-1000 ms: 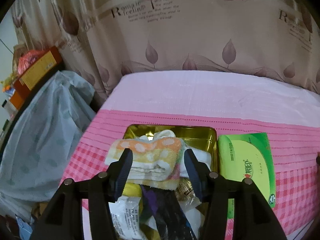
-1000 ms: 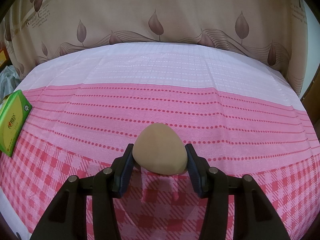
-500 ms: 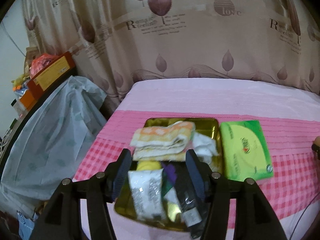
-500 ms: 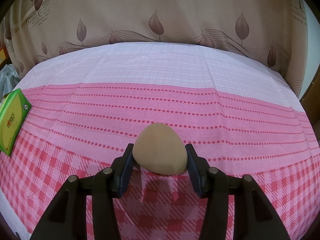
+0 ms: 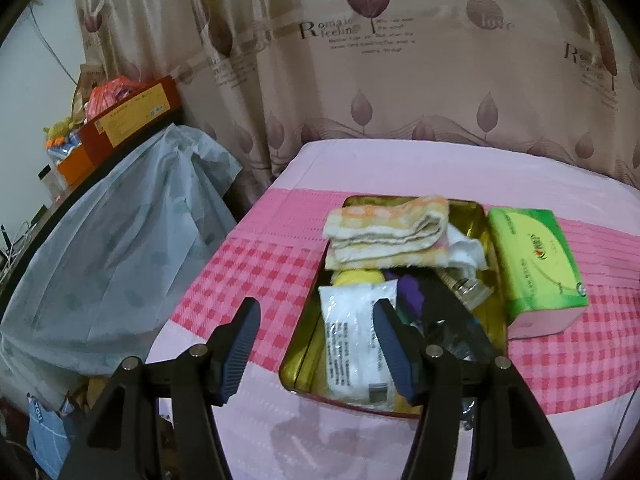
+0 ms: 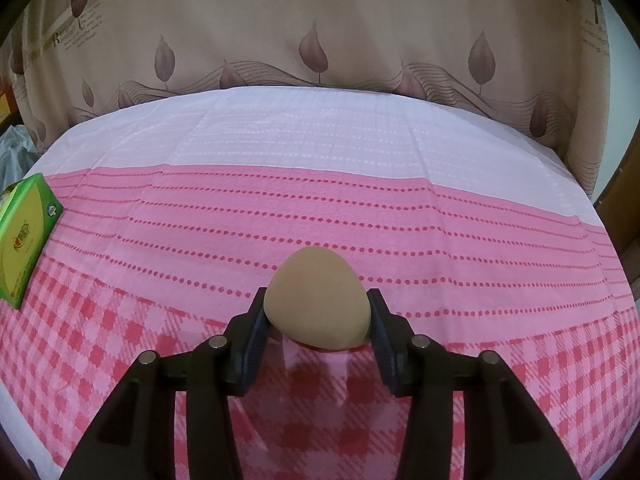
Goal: Organize soft objects
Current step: 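Carry the sponge into the gold tin and open the right gripper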
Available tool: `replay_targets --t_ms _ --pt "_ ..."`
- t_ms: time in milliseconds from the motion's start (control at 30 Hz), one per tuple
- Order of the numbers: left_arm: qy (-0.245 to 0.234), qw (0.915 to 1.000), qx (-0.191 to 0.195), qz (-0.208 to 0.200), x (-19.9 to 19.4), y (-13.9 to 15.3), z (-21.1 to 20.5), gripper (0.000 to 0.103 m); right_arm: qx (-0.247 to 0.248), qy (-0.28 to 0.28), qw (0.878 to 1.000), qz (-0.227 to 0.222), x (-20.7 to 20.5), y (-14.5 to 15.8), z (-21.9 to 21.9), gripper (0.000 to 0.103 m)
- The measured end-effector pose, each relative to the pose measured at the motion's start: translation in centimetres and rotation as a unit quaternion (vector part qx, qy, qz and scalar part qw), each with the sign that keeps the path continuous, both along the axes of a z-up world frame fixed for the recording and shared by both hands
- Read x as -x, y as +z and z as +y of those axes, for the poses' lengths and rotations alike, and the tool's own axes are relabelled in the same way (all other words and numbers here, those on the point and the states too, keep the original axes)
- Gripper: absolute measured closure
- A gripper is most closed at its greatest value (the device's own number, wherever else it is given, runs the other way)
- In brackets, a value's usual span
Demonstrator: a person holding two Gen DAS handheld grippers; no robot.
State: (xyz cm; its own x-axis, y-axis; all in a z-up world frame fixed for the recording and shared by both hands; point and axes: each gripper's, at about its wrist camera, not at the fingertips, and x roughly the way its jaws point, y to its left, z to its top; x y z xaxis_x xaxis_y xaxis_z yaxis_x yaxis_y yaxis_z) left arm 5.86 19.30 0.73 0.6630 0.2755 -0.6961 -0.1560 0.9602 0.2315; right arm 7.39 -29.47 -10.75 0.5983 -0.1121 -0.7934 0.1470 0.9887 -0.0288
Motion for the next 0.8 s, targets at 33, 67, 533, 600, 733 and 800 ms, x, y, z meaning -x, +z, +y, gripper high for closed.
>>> replay_targets --t_ms 33,67,533,600,733,800 --pt "0.002 1.0000 -0.002 0.003 0.0 -0.2 0.1 0.043 0.001 0.000 1.000 0.000 0.1 0.0 0.1 0.060" --pt "0.002 1.0000 -0.001 0.004 0.0 -0.3 0.2 0.043 0.002 0.000 1.000 -0.001 0.3 0.1 0.3 0.060" --pt "0.015 0.9994 0.025 0.017 -0.3 -1.1 1.6 0.043 -0.004 0.048 0.999 -0.019 1.6 3.2 6.7 0.060" --pt "0.018 0.9992 0.029 0.019 -0.4 -1.2 1.7 0.043 -0.008 0.064 0.998 -0.021 1.5 3.8 8.3 0.060" --pt "0.025 0.9989 0.035 0.021 -0.4 -1.3 2.2 0.043 -0.014 0.100 0.994 -0.031 1.5 5.2 11.7 0.060" --pt "0.030 0.9986 0.037 0.022 -0.5 -1.4 2.5 0.043 -0.020 0.115 0.993 -0.034 1.4 5.8 13.2 0.060"
